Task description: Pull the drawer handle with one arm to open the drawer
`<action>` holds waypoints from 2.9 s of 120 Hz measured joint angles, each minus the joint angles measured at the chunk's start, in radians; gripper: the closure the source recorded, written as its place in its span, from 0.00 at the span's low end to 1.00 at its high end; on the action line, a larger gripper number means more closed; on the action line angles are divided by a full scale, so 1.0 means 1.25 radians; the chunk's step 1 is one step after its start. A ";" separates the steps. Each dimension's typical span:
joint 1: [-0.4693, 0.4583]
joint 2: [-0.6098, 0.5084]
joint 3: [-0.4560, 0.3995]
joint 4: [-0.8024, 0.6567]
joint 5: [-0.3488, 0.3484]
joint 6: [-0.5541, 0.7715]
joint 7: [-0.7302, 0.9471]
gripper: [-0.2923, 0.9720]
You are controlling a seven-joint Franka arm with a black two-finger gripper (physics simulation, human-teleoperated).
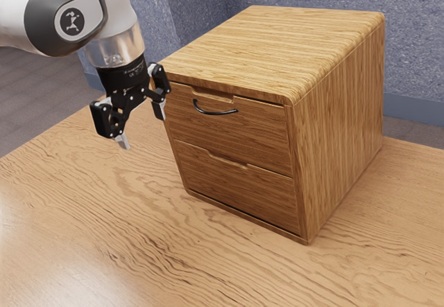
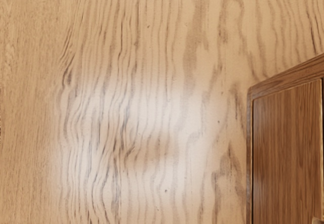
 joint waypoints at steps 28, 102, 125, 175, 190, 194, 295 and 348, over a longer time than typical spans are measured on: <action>0.002 -0.013 -0.001 0.015 0.000 -0.001 -0.021 0.23; 0.000 -0.054 0.004 0.071 -0.014 0.276 -0.052 0.23; -0.131 -0.213 0.087 -0.166 -0.062 0.411 -0.044 0.26; -0.146 -0.231 0.107 -0.327 -0.087 0.567 -0.051 0.34; -0.150 -0.210 0.109 -0.326 -0.088 0.582 -0.049 0.35; -0.151 -0.205 0.109 -0.326 -0.088 0.585 -0.049 0.36; -0.234 -0.198 0.165 -0.367 -0.102 0.597 -0.044 0.44; -0.228 -0.189 0.168 -0.371 -0.115 0.601 -0.044 0.47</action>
